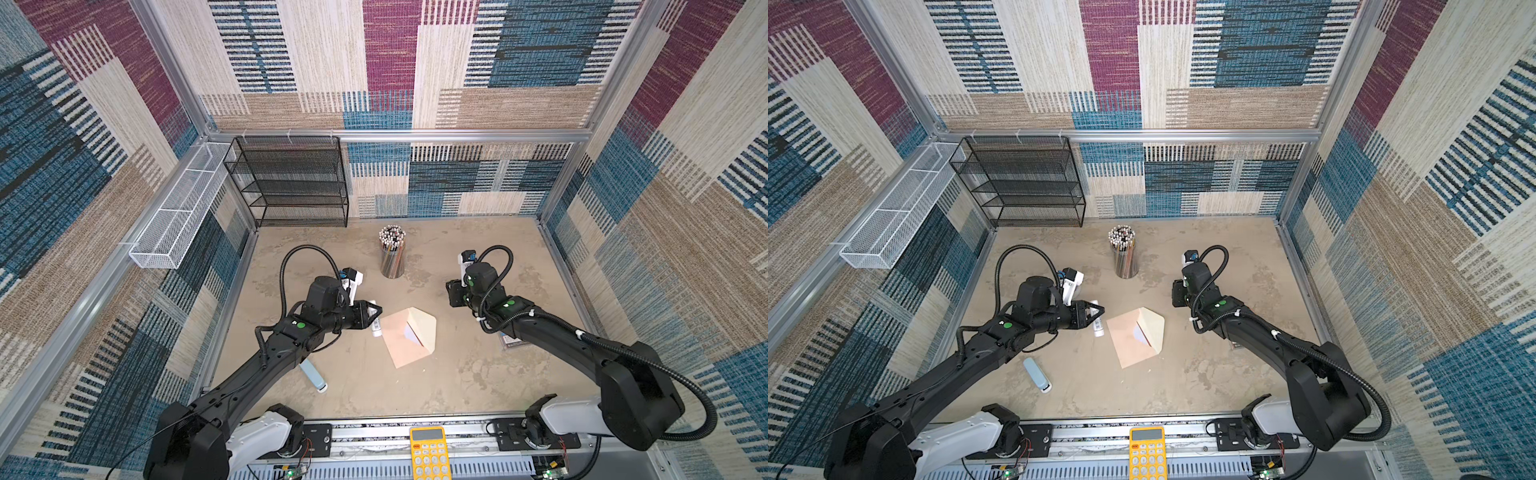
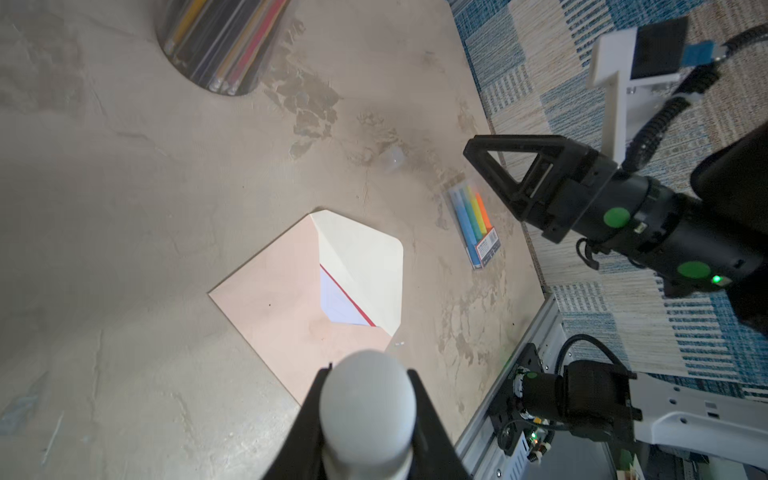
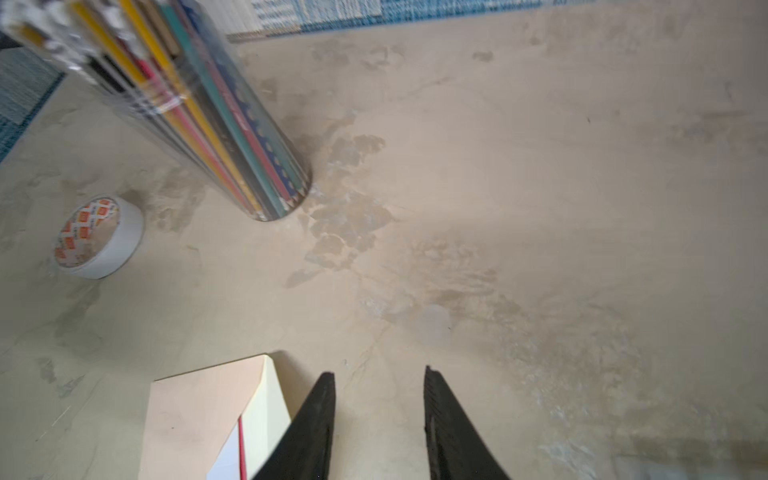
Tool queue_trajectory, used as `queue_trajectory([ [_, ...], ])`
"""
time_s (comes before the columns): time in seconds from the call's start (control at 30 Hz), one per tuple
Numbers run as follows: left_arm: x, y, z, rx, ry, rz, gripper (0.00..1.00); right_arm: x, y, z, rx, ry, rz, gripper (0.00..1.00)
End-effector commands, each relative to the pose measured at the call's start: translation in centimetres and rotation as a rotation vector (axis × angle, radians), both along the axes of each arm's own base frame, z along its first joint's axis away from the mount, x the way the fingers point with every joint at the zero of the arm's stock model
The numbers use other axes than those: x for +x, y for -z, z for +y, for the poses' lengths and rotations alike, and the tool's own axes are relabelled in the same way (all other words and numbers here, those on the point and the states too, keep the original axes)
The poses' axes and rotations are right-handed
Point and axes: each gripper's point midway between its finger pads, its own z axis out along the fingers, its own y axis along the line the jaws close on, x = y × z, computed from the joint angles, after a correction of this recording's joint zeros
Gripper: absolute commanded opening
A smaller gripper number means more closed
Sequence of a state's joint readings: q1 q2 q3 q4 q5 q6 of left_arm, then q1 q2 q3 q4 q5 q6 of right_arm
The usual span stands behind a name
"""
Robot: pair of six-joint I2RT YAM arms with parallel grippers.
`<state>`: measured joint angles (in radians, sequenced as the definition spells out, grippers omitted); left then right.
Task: Place the letter into the envelope and seal it
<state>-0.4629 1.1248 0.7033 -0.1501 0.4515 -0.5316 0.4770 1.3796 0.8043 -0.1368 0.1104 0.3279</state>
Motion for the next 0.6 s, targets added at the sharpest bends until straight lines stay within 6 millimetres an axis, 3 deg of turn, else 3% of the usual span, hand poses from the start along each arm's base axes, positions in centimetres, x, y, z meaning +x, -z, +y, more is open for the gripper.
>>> queue_trajectory([
  [0.0,0.2,-0.1,-0.5,-0.035,0.007,-0.001,0.04,-0.8,1.5,1.0,0.061,-0.031,0.099,0.35],
  [0.27,0.5,2.7,-0.6,-0.031,-0.027,0.083,0.03,-1.2,4.5,2.5,0.083,-0.098,0.226,0.29],
  [0.57,0.7,4.5,-1.3,-0.067,-0.033,0.148,0.03,-2.6,7.2,4.1,0.118,-0.187,0.345,0.25],
])
